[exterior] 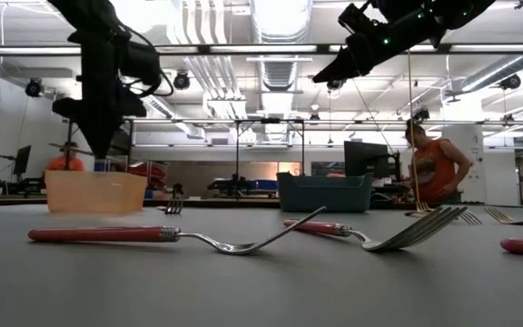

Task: Sort silverware by color (type)
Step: Put the gold fork into the orange bin

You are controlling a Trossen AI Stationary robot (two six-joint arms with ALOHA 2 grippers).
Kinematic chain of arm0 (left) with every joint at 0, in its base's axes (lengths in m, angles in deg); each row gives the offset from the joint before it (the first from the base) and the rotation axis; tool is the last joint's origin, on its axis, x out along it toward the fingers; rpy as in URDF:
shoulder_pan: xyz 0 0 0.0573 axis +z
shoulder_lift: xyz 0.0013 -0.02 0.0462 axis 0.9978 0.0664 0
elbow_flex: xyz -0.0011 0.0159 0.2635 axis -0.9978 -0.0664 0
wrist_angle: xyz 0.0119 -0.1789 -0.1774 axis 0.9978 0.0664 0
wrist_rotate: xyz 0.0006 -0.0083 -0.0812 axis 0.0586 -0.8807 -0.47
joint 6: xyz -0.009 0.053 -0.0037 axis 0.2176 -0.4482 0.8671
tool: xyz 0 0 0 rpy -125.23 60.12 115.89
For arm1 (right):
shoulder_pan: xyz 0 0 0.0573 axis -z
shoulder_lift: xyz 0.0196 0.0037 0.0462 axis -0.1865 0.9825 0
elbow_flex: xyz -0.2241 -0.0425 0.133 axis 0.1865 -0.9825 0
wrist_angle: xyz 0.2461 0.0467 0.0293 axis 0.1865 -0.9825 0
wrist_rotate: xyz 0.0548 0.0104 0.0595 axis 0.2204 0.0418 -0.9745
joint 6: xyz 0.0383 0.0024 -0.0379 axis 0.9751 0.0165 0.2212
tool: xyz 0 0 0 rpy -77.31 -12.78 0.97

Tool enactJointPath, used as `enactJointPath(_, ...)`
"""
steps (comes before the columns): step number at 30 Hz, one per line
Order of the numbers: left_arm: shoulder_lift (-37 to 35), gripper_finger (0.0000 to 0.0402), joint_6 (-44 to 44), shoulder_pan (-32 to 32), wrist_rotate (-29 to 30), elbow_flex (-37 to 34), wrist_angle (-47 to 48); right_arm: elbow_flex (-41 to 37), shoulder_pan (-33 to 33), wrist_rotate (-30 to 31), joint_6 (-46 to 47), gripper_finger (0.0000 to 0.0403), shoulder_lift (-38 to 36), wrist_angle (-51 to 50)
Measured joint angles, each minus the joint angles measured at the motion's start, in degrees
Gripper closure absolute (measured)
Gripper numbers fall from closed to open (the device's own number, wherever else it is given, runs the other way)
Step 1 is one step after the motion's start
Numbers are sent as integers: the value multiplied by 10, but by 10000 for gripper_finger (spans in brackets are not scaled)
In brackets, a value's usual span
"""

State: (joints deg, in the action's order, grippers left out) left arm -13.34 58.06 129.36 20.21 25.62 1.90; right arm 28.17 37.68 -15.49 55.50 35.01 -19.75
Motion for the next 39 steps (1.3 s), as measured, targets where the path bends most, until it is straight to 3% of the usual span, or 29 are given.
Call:
enactJointPath(16, 90, 401, -71, 54, -30, 30, 44, 0, 4, 0, 0, 394, 2, 0)
enactJointPath(39, 166, 401, -97, 57, -25, 57, 27, -8, 18, 0, 0, 394, 2, 0)
